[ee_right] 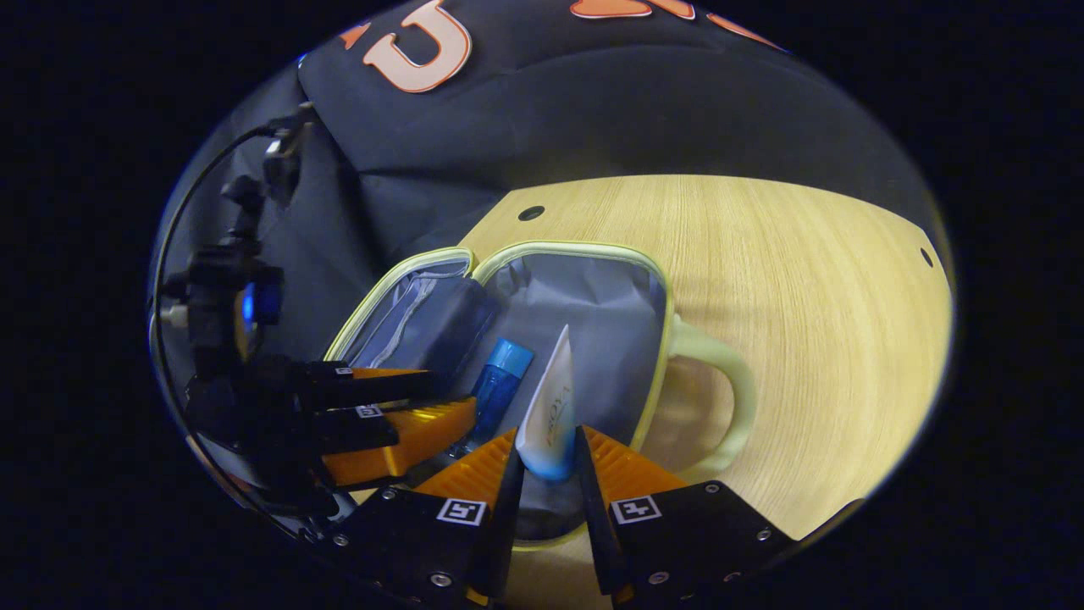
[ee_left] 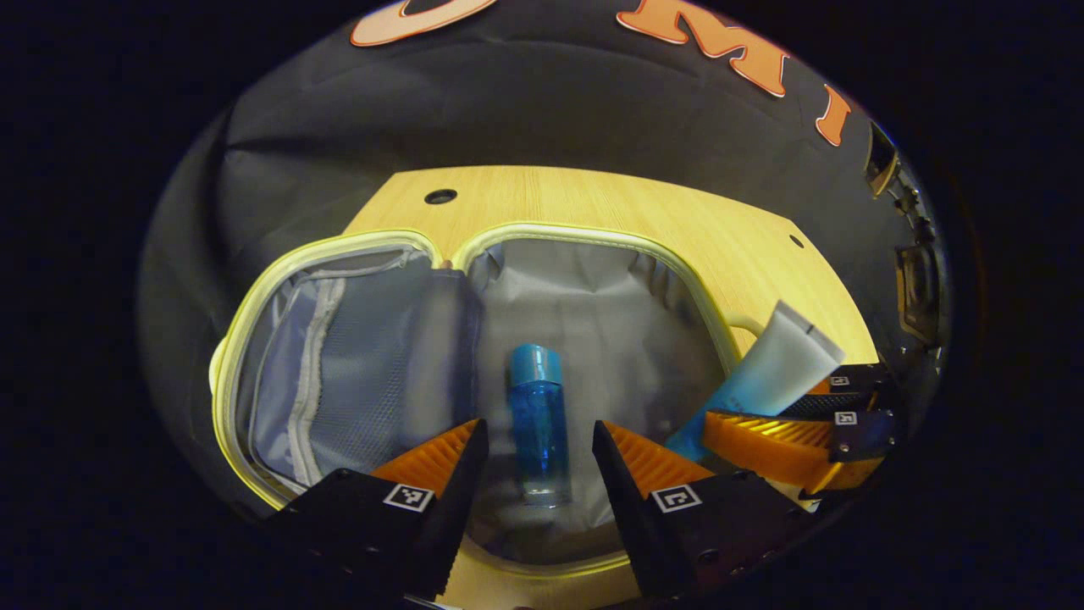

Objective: First open the suitcase, pack the skin care products into it, and then close the suitcase.

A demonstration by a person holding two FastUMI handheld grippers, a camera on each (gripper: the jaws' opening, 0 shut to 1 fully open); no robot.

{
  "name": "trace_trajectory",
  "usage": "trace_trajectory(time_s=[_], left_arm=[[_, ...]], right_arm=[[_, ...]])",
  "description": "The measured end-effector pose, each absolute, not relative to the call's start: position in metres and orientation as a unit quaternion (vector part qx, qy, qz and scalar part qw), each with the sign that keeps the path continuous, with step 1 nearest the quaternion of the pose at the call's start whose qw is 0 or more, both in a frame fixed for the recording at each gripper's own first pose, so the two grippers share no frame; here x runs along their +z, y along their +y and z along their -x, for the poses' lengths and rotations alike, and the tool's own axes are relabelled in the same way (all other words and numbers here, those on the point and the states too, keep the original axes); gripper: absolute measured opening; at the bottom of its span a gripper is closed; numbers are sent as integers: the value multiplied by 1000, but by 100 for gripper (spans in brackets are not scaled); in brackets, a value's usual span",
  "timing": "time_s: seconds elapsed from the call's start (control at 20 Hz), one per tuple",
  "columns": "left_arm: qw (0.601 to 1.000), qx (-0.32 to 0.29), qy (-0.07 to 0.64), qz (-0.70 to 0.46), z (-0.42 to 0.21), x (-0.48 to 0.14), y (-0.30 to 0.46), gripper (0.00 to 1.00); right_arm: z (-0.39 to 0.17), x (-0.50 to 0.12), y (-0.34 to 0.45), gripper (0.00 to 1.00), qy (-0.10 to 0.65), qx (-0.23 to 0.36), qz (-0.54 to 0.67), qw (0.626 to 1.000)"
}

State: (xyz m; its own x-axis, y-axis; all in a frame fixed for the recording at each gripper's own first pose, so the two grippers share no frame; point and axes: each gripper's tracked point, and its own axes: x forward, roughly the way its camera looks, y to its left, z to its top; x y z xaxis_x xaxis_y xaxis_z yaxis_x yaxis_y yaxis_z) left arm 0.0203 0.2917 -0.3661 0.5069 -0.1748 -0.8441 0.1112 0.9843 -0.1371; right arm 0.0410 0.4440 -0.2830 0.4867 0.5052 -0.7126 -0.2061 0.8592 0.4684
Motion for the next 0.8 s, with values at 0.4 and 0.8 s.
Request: trace_trajectory(time_s=[0.4, 0.8], left_arm=[[911, 1, 413, 18, -18, -300, 372, 91], [917, 120, 375, 69, -4, -301, 486, 91]], right_arm=[[-51, -305, 465, 40, 517, 176, -201, 814], [-54, -297, 469, 62, 510, 160, -212, 818]])
